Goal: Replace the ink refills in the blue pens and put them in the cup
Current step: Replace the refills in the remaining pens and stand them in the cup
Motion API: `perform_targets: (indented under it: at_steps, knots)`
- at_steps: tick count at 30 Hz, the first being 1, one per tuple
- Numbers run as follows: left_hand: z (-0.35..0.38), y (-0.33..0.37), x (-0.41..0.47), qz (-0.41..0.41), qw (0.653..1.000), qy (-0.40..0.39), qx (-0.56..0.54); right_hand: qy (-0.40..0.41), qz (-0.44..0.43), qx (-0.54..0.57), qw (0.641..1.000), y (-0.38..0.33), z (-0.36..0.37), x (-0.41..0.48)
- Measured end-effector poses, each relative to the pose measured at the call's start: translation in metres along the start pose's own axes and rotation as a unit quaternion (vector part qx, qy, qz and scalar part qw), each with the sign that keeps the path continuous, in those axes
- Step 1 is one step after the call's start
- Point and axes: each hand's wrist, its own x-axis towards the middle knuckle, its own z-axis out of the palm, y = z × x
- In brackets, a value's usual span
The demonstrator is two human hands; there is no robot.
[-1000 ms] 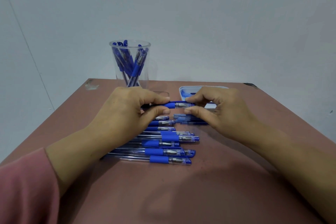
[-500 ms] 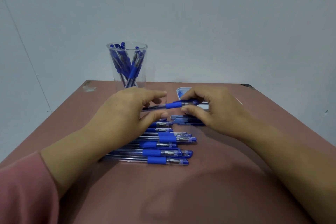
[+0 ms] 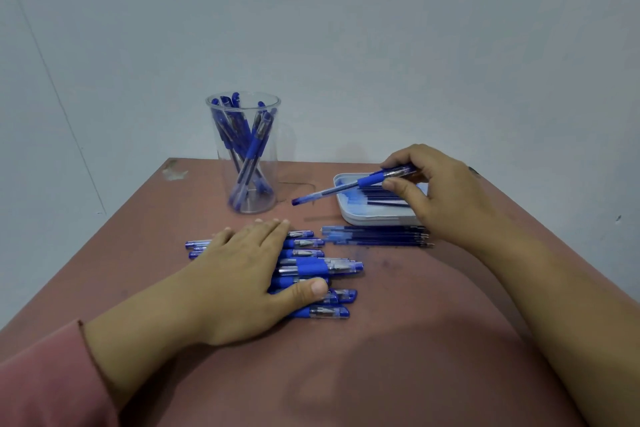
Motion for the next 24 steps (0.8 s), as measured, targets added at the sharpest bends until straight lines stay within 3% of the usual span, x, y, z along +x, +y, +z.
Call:
perform_targets:
  at_steps: [4, 8, 15, 24]
  knots:
    - [0.005, -0.001, -0.001, -0.001, 1.000, 0.009, 0.000, 0.015, 0.037, 0.122, 0.992, -0.007, -0.003, 0.001]
    - [0.006, -0.001, 0.000, -0.001, 1.000, 0.007, -0.006, 0.059, 0.027, 0.275, 0.959, -0.025, -0.007, 0.016]
    - [-0.001, 0.000, 0.001, -0.008, 0.999, -0.037, -0.007, 0.094, -0.036, 0.134, 0.986, -0.045, -0.030, 0.086]
    - [-0.004, 0.003, 0.000, -0.010, 0.999, -0.052, 0.001, -0.090, -0.077, 0.005, 0.993, -0.072, 0.022, 0.155]
